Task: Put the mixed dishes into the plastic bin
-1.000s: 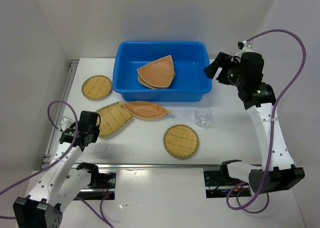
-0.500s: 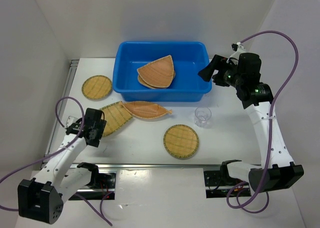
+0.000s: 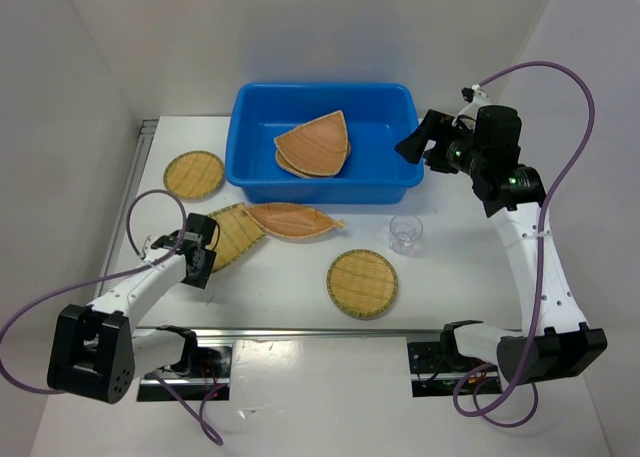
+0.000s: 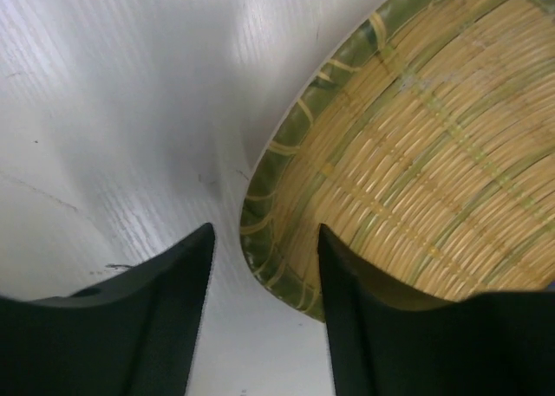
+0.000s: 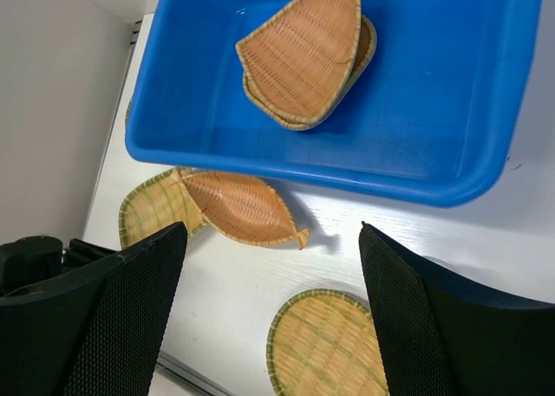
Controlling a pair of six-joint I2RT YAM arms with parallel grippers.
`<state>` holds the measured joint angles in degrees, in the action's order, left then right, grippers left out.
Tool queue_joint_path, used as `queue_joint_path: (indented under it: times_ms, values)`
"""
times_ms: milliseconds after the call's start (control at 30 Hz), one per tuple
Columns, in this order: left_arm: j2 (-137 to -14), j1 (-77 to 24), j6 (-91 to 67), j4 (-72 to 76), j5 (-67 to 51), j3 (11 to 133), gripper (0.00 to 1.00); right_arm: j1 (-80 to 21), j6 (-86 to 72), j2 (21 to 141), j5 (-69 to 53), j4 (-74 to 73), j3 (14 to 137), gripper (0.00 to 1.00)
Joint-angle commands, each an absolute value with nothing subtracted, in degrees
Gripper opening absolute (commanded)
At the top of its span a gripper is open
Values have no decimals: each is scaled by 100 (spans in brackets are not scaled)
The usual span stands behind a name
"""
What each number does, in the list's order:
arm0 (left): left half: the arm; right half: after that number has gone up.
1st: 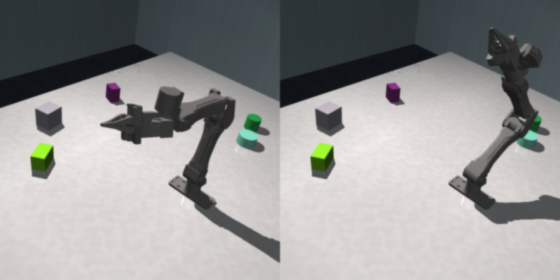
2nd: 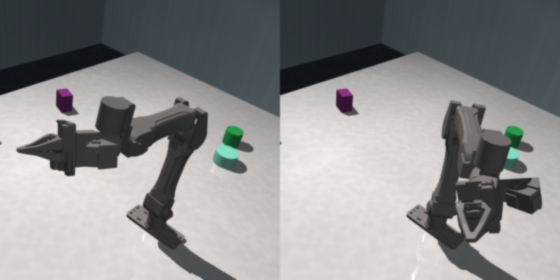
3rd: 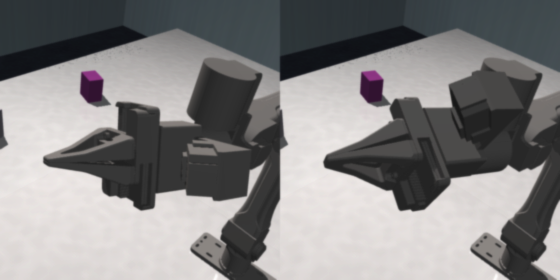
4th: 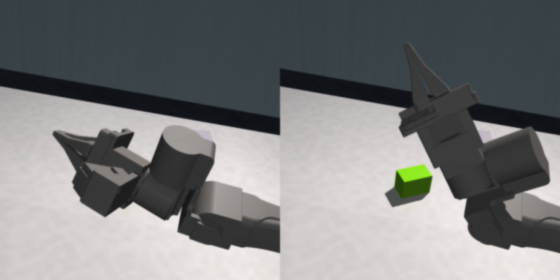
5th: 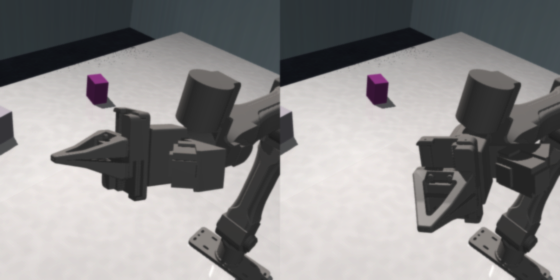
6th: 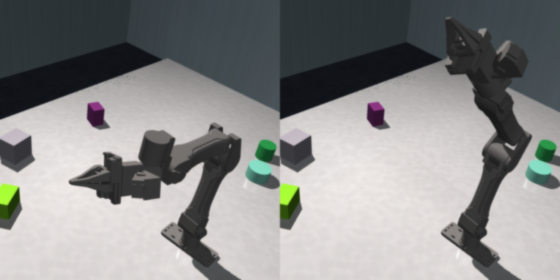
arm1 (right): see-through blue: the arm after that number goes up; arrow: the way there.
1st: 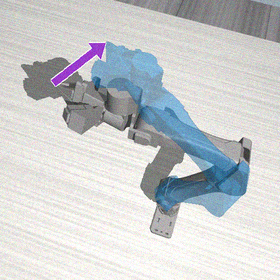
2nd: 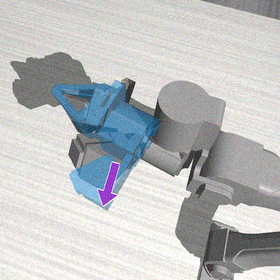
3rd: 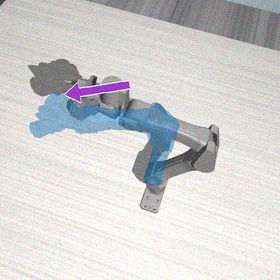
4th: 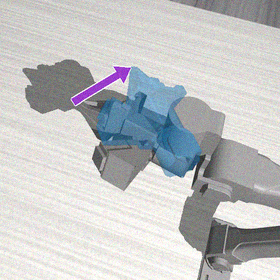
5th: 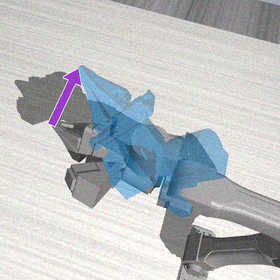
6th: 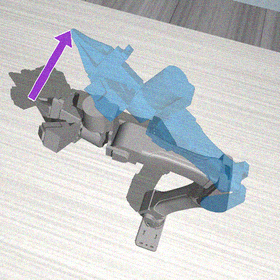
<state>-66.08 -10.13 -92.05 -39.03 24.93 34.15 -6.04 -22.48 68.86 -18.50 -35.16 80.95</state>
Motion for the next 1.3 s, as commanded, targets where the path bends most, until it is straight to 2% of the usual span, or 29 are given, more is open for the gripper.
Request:
queue_joint_path:
  times_ms: [0, 400, 500, 567, 600, 733, 1267]
  values:
    - [-6723, -976, -9395, -3587, 2751, 3516, 53, -589, -2101, 6776, -1934, -3278, 8060, 85]
    - [-6855, -976, -9633, -3059, 2909, 3270, 51, -589, -2048, 6662, -1828, -3331, 8060, 85]
    - [-6855, -976, -9633, -3006, 2909, 3165, 45, -589, -2048, 6662, -1828, -3331, 8112, 85]
    - [-6803, -976, -9633, -2936, 2909, 3164, 35, -589, -2048, 6662, -1828, -3331, 8112, 85]
    - [-6803, -976, -9633, -2883, 2909, 3103, 26, -589, -2048, 6662, -1828, -3331, 8112, 85]
    - [-6575, -976, -9633, -2970, 3040, 3103, 0, -641, -2048, 6662, -1828, -3331, 8060, 85]
    - [-4958, -738, -9211, -3656, 3472, 3656, 0, -642, -2101, 6829, -2109, -3164, 8060, 85]
